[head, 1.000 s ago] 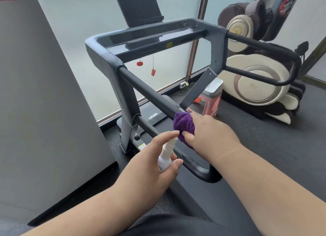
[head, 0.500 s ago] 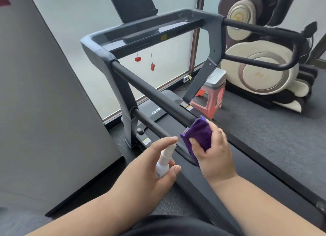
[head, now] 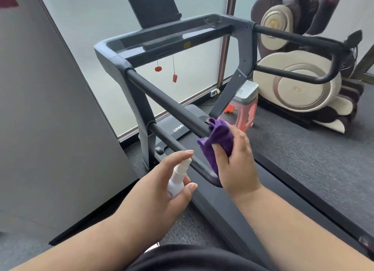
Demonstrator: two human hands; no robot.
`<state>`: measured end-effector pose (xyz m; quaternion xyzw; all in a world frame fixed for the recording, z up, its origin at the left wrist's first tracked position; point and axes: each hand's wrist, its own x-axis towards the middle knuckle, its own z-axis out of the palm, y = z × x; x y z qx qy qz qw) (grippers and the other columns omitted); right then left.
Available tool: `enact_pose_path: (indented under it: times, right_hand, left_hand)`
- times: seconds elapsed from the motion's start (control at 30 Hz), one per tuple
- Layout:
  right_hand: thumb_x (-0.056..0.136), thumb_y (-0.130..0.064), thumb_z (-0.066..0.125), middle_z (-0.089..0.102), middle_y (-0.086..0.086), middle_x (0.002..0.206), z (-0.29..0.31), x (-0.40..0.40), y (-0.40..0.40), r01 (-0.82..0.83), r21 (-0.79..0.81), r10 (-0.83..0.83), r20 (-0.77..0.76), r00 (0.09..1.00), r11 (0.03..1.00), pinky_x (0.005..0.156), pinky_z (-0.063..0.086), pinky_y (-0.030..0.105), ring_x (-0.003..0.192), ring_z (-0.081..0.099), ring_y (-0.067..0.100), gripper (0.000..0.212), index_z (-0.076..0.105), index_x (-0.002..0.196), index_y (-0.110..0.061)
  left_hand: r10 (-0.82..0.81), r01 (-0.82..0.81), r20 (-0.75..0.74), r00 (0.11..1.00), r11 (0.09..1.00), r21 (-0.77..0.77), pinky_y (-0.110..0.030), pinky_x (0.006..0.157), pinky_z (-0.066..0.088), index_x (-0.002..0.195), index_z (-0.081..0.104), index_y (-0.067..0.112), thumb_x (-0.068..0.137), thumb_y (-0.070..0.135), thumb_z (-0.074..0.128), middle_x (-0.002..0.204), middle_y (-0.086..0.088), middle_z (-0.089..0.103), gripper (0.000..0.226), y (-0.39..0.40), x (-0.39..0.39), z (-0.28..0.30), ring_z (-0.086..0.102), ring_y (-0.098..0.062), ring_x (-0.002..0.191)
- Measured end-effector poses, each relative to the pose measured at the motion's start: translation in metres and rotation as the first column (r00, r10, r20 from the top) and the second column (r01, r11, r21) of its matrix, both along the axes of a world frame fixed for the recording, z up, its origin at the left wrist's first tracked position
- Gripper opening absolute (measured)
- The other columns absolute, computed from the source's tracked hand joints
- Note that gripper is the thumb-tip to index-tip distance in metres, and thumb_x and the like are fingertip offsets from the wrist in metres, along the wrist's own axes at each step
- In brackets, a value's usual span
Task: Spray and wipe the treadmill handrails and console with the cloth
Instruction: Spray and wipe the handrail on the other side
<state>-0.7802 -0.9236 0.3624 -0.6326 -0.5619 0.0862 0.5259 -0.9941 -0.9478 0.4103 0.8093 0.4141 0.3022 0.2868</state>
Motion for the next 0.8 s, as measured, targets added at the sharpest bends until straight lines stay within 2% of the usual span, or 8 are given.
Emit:
enact_pose_path:
  times: [0.17,0.27,0.37,0.5,0.57,0.63,0.7,0.8]
  right_hand:
    - [0.091,-0.045,0.060,0.057,0.001,0.127,0.028,-0.008,0.030,0.041,-0.116,-0.004,0.305,0.952,0.992,0.100,0.039,0.035,0.115,0.052,0.022,0.049,0.050,0.134,-0.022]
    - [0.085,-0.041,0.069,0.056,0.006,0.131,0.002,-0.007,0.017,0.116,-0.034,-0.094,0.391,0.915,0.993,0.098,0.046,0.044,0.118,0.054,0.028,0.056,0.052,0.132,-0.017]
    - [0.081,-0.040,0.071,0.055,0.008,0.130,-0.031,-0.001,0.007,0.157,0.100,-0.181,0.304,0.936,0.983,0.097,0.047,0.040,0.121,0.052,0.025,0.066,0.045,0.136,-0.015]
    - [0.079,-0.043,0.075,0.054,0.014,0.126,-0.074,0.001,-0.008,0.155,0.090,-0.162,0.078,0.984,0.984,0.097,0.042,0.026,0.115,0.053,0.022,0.077,0.037,0.139,-0.014]
    - [0.079,-0.044,0.077,0.051,0.010,0.127,-0.094,0.000,-0.023,0.136,-0.002,-0.136,-0.024,0.990,0.991,0.098,0.045,0.034,0.114,0.053,0.022,0.081,0.031,0.140,-0.018]
    - [0.080,-0.051,0.064,0.043,0.000,0.129,-0.107,0.000,-0.035,0.106,-0.112,-0.115,-0.084,0.990,0.988,0.100,0.046,0.041,0.119,0.052,0.024,0.074,0.027,0.139,-0.028]
    - [0.086,-0.054,0.055,0.041,-0.004,0.132,-0.111,0.000,-0.039,0.079,-0.141,-0.095,-0.111,0.989,0.987,0.104,0.042,0.040,0.124,0.051,0.026,0.065,0.027,0.140,-0.031]
    - [0.094,-0.046,0.052,0.046,0.007,0.137,-0.093,-0.001,-0.034,0.094,-0.064,-0.102,-0.139,0.985,0.994,0.109,0.038,0.040,0.127,0.048,0.025,0.062,0.035,0.144,-0.012]
  left_hand:
    - [0.014,-0.014,-0.003,1.000,1.000,0.022,-0.015,0.060,0.046,0.129,0.036,0.065,0.083,0.058,0.056,0.099,0.021,0.064,0.051,-0.001,0.000,-0.001,0.062,-0.008,0.069]
    - [0.029,-0.029,-0.014,0.999,0.999,0.016,-0.013,0.062,0.046,0.130,0.036,0.065,0.083,0.056,0.057,0.098,0.022,0.064,0.052,-0.001,-0.004,-0.004,0.063,-0.007,0.071]
    - [0.029,-0.028,-0.033,0.999,0.999,0.014,-0.011,0.063,0.045,0.129,0.036,0.065,0.084,0.054,0.059,0.098,0.022,0.064,0.052,-0.001,-0.006,-0.005,0.062,-0.006,0.073]
    - [-0.001,0.002,-0.060,0.998,1.000,0.014,-0.010,0.064,0.043,0.129,0.034,0.067,0.085,0.054,0.058,0.098,0.021,0.063,0.052,-0.001,-0.004,-0.006,0.061,-0.003,0.075]
    - [-0.015,0.016,-0.080,0.997,1.000,0.013,-0.011,0.063,0.044,0.129,0.032,0.068,0.084,0.058,0.055,0.099,0.023,0.062,0.052,-0.001,-0.003,-0.005,0.061,-0.002,0.075]
    - [-0.029,0.029,-0.089,0.996,1.000,0.006,-0.014,0.060,0.046,0.130,0.032,0.069,0.083,0.059,0.054,0.100,0.024,0.062,0.052,-0.002,-0.003,-0.005,0.061,-0.002,0.071]
    - [-0.038,0.038,-0.081,0.996,0.999,-0.003,-0.021,0.056,0.050,0.130,0.033,0.068,0.083,0.059,0.055,0.100,0.023,0.062,0.053,-0.001,-0.002,-0.005,0.060,-0.002,0.066]
    - [-0.037,0.038,-0.078,0.996,0.999,0.010,-0.020,0.056,0.049,0.129,0.033,0.069,0.083,0.059,0.056,0.099,0.022,0.063,0.052,0.000,0.000,-0.006,0.060,-0.002,0.064]
